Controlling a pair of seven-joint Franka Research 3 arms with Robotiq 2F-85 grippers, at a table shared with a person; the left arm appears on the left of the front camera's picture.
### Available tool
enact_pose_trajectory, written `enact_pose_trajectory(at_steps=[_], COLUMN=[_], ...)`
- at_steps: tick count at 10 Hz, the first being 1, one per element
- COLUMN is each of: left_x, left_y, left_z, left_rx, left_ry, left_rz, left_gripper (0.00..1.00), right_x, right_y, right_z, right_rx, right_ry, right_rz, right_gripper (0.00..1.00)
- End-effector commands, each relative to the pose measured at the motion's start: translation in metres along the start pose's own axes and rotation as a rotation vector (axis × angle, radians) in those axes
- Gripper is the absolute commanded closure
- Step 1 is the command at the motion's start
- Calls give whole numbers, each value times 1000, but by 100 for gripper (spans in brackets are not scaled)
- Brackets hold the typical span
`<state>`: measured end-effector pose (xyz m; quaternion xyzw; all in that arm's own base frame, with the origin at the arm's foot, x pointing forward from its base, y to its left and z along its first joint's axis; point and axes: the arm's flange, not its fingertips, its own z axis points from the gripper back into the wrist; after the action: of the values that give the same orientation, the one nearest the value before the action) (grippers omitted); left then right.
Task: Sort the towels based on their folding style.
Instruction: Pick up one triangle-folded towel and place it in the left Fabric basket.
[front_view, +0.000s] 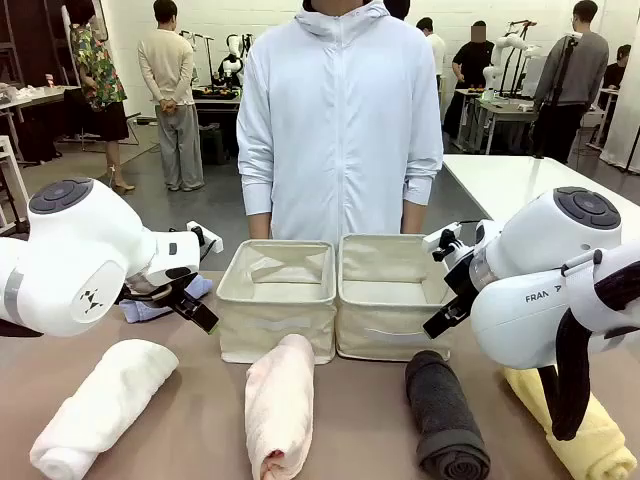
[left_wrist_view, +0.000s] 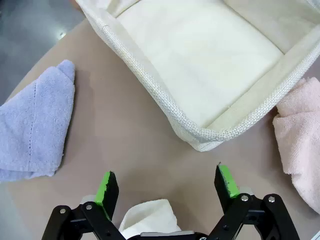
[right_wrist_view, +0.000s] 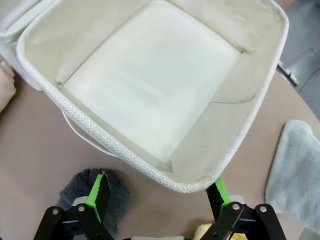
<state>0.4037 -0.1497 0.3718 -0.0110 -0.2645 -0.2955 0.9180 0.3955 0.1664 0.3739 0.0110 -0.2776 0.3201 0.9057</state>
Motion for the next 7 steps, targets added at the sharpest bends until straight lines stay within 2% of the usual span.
enact_pose_trajectory(at_steps=[1, 7], left_x=[0, 0], left_y=[0, 0], left_z=[0, 0], left_rx=[0, 0], left_ry=[0, 0], left_rz=[0, 0], left_gripper=[0, 0], right_x=[0, 0], right_y=[0, 0], right_z=[0, 0], right_rx=[0, 0], right_ry=[0, 0], right_rz=[0, 0], right_gripper=[0, 0])
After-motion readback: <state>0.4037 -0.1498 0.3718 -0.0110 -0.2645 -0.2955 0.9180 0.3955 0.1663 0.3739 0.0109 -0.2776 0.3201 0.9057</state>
